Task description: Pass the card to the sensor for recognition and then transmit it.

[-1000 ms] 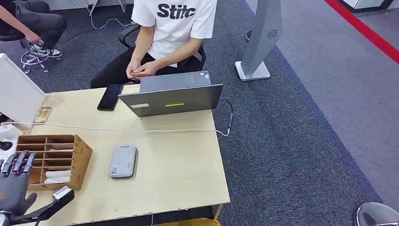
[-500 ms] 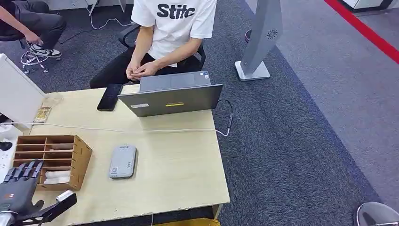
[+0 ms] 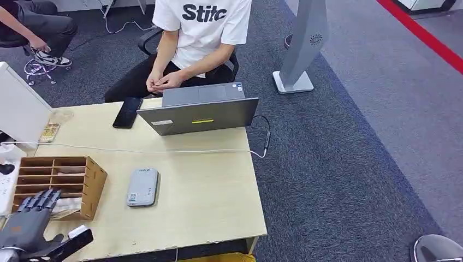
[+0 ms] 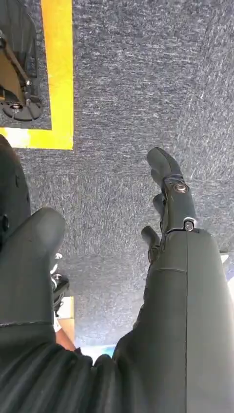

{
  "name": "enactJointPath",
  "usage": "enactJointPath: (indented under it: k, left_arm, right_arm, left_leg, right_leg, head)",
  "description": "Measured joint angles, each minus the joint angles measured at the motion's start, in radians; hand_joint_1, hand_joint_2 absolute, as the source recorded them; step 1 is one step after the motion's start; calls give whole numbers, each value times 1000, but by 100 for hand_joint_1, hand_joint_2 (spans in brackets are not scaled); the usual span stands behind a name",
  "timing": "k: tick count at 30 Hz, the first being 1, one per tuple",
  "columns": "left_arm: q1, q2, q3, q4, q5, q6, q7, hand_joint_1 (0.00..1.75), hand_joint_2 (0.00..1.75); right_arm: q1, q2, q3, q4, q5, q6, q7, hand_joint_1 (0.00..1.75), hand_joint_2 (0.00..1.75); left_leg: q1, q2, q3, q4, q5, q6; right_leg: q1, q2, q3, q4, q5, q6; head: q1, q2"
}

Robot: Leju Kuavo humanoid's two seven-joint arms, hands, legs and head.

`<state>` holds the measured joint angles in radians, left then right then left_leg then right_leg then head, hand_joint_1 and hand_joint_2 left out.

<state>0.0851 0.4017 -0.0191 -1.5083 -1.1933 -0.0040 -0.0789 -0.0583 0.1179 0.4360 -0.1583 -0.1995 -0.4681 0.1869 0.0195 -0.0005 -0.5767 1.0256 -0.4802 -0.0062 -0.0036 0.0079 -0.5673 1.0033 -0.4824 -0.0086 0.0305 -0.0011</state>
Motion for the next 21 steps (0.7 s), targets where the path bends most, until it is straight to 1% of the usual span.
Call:
enactJointPath:
  k: [3, 4, 6, 9, 15, 19, 21]
  left_arm:
    - [7, -21, -7, -46, 18, 88, -17, 0, 175]
    - [11, -30, -8, -64, 18, 109, -18, 0, 175]
    - [16, -48, -13, -92, 18, 129, -26, 0, 175]
    - [19, -65, -14, -118, 17, 132, -29, 0, 175]
    - [25, -84, -14, -144, 9, 150, -32, 0, 175]
    - [30, -92, -14, -152, -5, 149, -31, 0, 175]
    - [34, -91, -14, -152, -16, 136, -25, 0, 175]
  right_arm:
    - [0, 0, 0, 0, 0, 0, 0, 0, 175]
    - [0, 0, 0, 0, 0, 0, 0, 0, 175]
    - [0, 0, 2, 0, 0, 0, 0, 0, 175]
    - [0, 0, 2, 0, 2, 0, 0, 0, 175]
    - [0, 0, 3, 0, 3, 0, 0, 0, 175]
    - [0, 0, 4, 0, 4, 0, 0, 0, 175]
    - [0, 0, 4, 0, 3, 0, -1, 0, 175]
  left_leg:
    - [0, 0, 0, 0, 0, 0]
    - [0, 0, 0, 0, 0, 0]
    - [0, 0, 0, 0, 0, 0]
    - [0, 0, 0, 0, 0, 0]
    - [0, 0, 0, 0, 0, 0]
    - [0, 0, 0, 0, 0, 0]
    - [0, 0, 0, 0, 0, 0]
  right_leg:
    - [0, 0, 0, 0, 0, 0]
    - [0, 0, 0, 0, 0, 0]
    - [0, 0, 0, 0, 0, 0]
    - [0, 0, 0, 0, 0, 0]
    - [0, 0, 0, 0, 0, 0]
    - [0, 0, 0, 0, 0, 0]
    - [0, 0, 0, 0, 0, 0]
  head:
    - [0, 0]
    - [0, 0]
    - [0, 0]
    - [0, 0]
    - [0, 0]
    - [0, 0]
    - [0, 0]
